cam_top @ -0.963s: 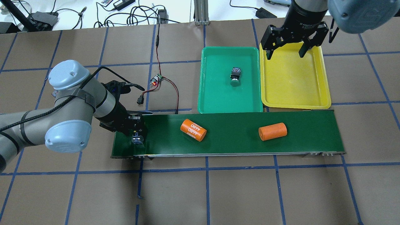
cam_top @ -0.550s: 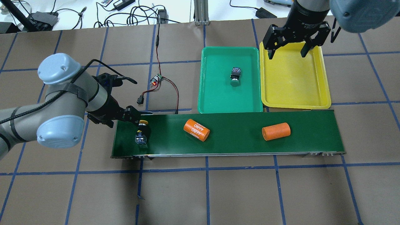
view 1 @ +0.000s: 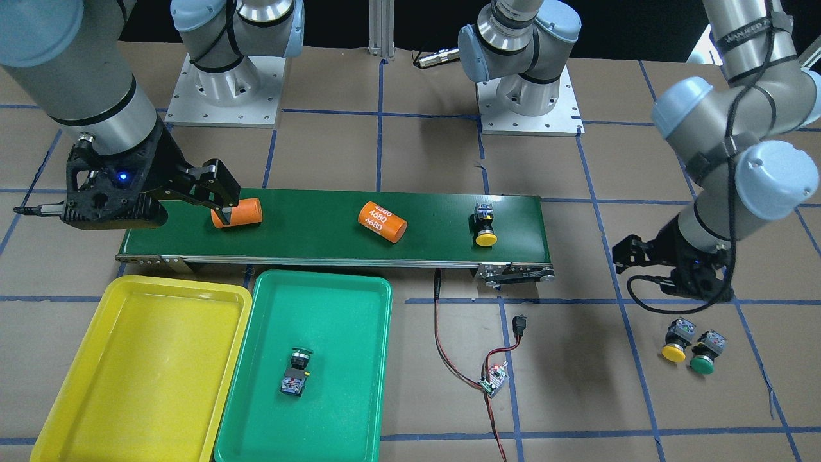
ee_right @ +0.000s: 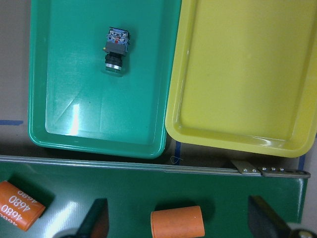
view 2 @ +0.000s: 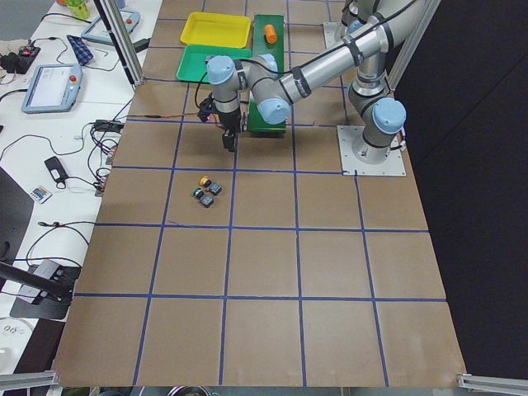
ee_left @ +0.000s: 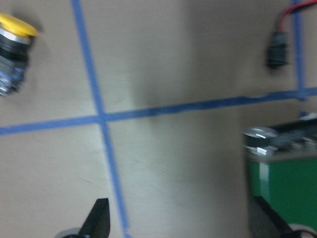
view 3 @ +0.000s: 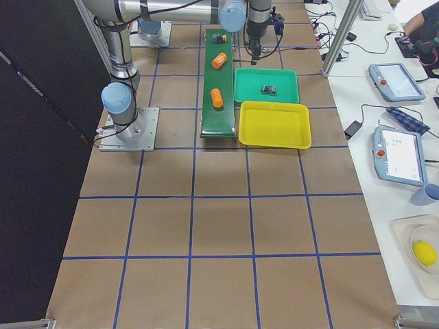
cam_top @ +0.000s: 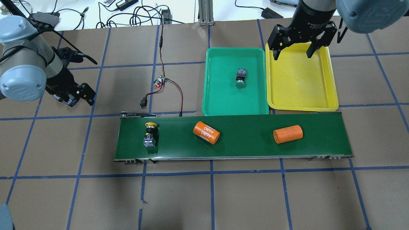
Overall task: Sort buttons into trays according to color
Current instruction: 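Move the left gripper to the second yellow-capped button and grasp it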
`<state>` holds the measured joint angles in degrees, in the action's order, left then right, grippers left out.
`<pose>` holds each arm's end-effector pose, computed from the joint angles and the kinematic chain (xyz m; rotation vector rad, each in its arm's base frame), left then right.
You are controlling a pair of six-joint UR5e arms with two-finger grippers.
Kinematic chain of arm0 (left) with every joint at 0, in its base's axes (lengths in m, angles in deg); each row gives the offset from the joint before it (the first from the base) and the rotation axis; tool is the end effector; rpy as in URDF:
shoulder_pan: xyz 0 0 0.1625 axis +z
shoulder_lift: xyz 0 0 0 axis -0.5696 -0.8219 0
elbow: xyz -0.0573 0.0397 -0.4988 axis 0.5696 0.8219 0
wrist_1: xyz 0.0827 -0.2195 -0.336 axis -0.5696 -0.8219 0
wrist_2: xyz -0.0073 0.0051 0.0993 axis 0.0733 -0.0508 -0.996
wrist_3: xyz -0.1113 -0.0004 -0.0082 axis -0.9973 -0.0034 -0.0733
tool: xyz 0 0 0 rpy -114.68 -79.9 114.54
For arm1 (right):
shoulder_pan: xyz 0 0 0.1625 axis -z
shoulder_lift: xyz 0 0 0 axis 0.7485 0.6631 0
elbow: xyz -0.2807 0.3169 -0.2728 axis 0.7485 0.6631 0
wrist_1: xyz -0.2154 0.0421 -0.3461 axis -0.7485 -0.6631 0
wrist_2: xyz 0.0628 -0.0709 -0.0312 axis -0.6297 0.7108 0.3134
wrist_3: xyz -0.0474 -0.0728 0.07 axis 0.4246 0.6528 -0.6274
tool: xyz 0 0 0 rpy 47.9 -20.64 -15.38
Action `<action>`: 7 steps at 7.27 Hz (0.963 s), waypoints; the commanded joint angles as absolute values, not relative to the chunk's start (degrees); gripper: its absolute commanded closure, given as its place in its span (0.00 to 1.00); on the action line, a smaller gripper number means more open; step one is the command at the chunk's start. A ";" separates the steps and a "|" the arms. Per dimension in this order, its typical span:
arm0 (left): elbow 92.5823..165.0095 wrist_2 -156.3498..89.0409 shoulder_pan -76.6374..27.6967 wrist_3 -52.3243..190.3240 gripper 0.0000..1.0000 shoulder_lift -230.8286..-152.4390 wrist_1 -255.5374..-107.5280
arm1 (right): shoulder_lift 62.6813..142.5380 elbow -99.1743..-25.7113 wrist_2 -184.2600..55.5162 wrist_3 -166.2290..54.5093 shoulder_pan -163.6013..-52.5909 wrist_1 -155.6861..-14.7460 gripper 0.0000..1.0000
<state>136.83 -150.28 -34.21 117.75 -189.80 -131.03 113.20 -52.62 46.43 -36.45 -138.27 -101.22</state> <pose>0.0985 -0.5989 0.3522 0.3505 3.0610 0.1240 0.1357 -0.5713 0.5295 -0.0735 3.1020 -0.0033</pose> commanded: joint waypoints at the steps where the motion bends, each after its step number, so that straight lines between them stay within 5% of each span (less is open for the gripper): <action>1: 132.05 -150.90 -30.51 127.81 0.00 -196.37 -130.38 | 112.87 -52.16 46.71 -36.46 -137.50 -101.45 0.00; 7: 131.78 -149.24 -26.27 137.27 0.00 -202.79 -125.11 | 112.78 -52.77 47.42 -37.51 -139.42 -100.32 0.00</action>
<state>131.82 -150.22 -26.48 137.82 -201.73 -125.64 112.68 -52.81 47.71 -37.29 -138.40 -100.57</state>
